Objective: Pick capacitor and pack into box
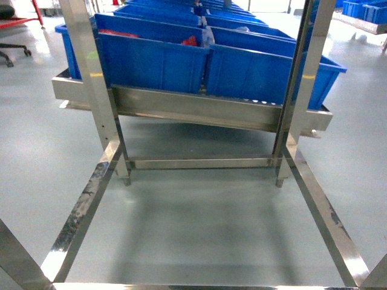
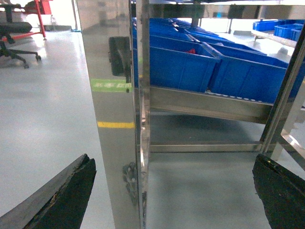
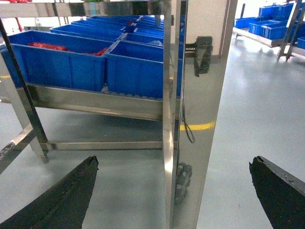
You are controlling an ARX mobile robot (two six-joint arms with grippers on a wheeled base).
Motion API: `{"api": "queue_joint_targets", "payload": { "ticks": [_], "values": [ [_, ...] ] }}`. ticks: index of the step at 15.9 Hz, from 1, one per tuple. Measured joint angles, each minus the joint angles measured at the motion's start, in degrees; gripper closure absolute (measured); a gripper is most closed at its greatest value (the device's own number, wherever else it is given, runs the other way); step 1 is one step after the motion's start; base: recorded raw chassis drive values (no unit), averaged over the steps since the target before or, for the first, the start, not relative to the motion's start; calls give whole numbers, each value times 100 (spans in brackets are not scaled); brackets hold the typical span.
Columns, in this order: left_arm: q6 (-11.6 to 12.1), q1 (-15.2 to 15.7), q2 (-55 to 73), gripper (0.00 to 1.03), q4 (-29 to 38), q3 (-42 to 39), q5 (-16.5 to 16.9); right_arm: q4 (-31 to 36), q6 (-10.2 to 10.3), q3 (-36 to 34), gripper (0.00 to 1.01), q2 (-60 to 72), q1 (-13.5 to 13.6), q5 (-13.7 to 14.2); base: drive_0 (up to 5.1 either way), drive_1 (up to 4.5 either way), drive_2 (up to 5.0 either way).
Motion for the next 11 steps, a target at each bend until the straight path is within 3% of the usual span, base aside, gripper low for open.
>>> {"api": "queue_joint_targets", "payload": {
  "ticks": [11],
  "values": [
    [0,0,0,5,0,0,0,0,0,0,3,0,0,0,0,0,0]
  ]
}}
